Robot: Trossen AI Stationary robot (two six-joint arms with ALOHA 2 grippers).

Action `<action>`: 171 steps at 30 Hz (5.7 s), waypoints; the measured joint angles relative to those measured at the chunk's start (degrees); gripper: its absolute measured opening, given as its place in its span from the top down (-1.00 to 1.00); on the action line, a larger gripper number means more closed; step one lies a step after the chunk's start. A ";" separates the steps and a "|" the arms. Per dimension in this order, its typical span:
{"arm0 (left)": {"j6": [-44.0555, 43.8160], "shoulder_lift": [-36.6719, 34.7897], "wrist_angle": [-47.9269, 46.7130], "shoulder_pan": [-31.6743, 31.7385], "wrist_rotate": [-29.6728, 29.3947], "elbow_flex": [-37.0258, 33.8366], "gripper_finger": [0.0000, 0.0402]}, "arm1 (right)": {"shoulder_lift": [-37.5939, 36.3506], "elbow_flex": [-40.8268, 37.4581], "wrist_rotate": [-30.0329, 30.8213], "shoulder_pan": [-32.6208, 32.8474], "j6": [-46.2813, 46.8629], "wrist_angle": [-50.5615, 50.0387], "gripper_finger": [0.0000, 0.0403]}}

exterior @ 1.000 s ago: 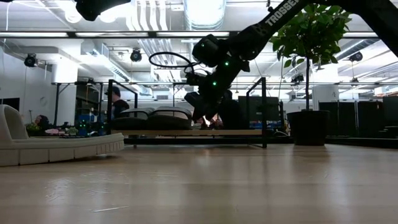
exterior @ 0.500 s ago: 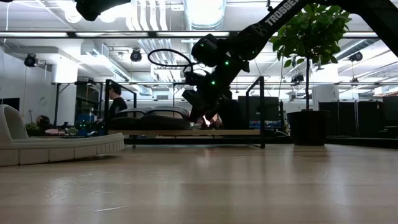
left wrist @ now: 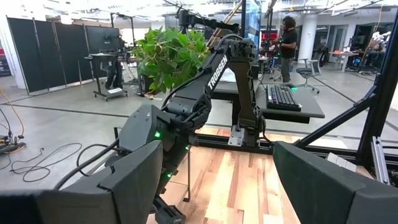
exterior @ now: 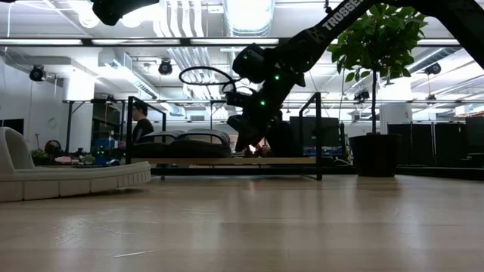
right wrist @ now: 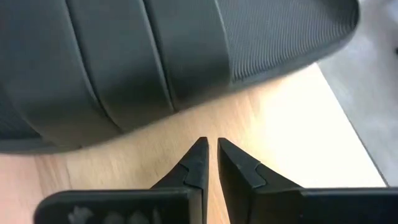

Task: Pick and place slides into the shelf
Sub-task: Put the right gray slipper on the shelf

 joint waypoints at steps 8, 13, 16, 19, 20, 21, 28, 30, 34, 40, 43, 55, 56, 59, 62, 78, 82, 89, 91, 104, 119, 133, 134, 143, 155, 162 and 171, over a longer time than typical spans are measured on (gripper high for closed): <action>0.81 -0.03 0.50 -0.01 0.00 0.00 -0.46 | -4.41 5.03 0.14 3.58 2.57 -7.95 0.75; 2.11 -0.21 1.72 0.00 0.00 0.00 -0.46 | -12.10 4.58 0.04 7.92 1.34 -7.64 0.73; 3.15 -0.09 1.52 0.00 0.00 -0.02 -0.46 | -16.92 3.44 -3.53 11.25 1.27 -6.13 0.73; 3.21 -0.07 1.51 -0.01 0.00 -0.02 -0.46 | -20.73 0.73 -8.12 15.78 2.16 -2.61 0.73; 3.19 -0.07 1.50 0.01 0.02 -0.02 -0.46 | -21.87 -0.33 -8.40 17.47 2.69 -1.54 0.73; 3.18 -0.02 1.58 -0.01 -0.01 -0.02 -0.46 | -23.16 -1.36 -8.45 19.19 3.32 -0.51 0.73; 3.08 0.29 1.77 0.00 0.11 -0.02 -0.46 | -30.75 -8.70 -5.85 31.34 3.04 3.31 0.73; 3.06 0.64 1.76 -0.01 0.11 -0.02 -0.46 | -32.40 -10.82 -2.62 34.31 3.04 3.18 0.73; 3.03 1.53 1.98 0.02 0.10 -0.02 -0.46 | -34.68 -14.62 4.52 38.88 1.94 3.93 0.73; 2.99 3.21 4.78 0.01 -0.06 -0.02 -0.46 | -37.16 -20.23 8.14 41.30 1.95 7.69 0.73; 2.99 4.45 5.81 0.02 -0.04 -0.02 -0.46 | -38.70 -22.18 8.18 41.24 1.95 8.33 0.73; 3.52 8.34 9.34 0.01 -0.02 0.50 -0.46 | -43.28 -25.90 8.23 41.22 1.50 8.88 0.73; 3.52 8.51 9.15 0.02 0.00 0.58 -0.46 | -43.28 -26.26 8.22 41.22 1.78 8.98 0.73; 3.52 8.80 9.36 0.02 0.05 0.90 -0.46 | -43.17 -27.05 8.19 41.23 3.08 8.64 0.73; 3.52 8.72 9.37 0.00 0.11 0.90 -0.46 | -43.70 -26.68 8.16 41.27 5.17 6.68 0.73; 3.47 8.33 9.03 0.02 0.04 0.83 -0.46 | -42.86 -12.48 -17.13 44.31 31.29 -47.07 0.73; 3.40 8.37 9.01 0.02 0.00 0.82 -0.46 | -42.86 -14.94 -22.46 44.39 39.14 -48.14 0.71; 3.17 8.69 9.25 0.01 -0.02 0.79 -0.46 | -42.91 -22.70 -33.17 46.69 51.24 -47.91 0.38; 3.16 8.70 8.99 0.01 0.00 0.79 -0.46 | -42.91 -25.63 -36.04 47.73 55.01 -47.82 0.25; 3.02 8.66 9.03 -0.01 0.02 0.79 -0.46 | -45.66 -39.57 -43.10 55.56 65.98 -32.45 -0.10; 3.00 8.70 9.25 0.00 0.02 0.76 -0.46 | -51.31 -47.59 -38.68 57.69 73.02 -20.14 -0.09; 2.99 8.65 9.27 -0.01 0.02 0.76 -0.46 | -51.36 -51.76 -38.40 58.90 75.90 -7.82 -0.09; 2.99 8.66 9.20 0.01 0.02 0.76 -0.46 | -51.36 -51.99 -38.42 58.90 75.86 -7.84 -0.09; 3.02 8.68 9.18 0.01 0.01 0.76 -0.46 | -51.34 -54.20 -38.46 59.40 77.84 -7.79 -0.09; 3.02 8.59 9.21 0.01 0.01 0.76 -0.46 | -51.32 -54.23 -34.77 59.65 74.19 -4.57 0.13; 3.02 8.59 9.12 0.01 0.02 0.76 -0.46 | -51.32 -54.20 -34.97 59.65 72.84 -4.19 0.49; 3.02 8.57 9.16 -0.01 0.02 0.76 -0.46 | -51.30 -54.19 -36.11 59.65 67.70 -2.13 0.92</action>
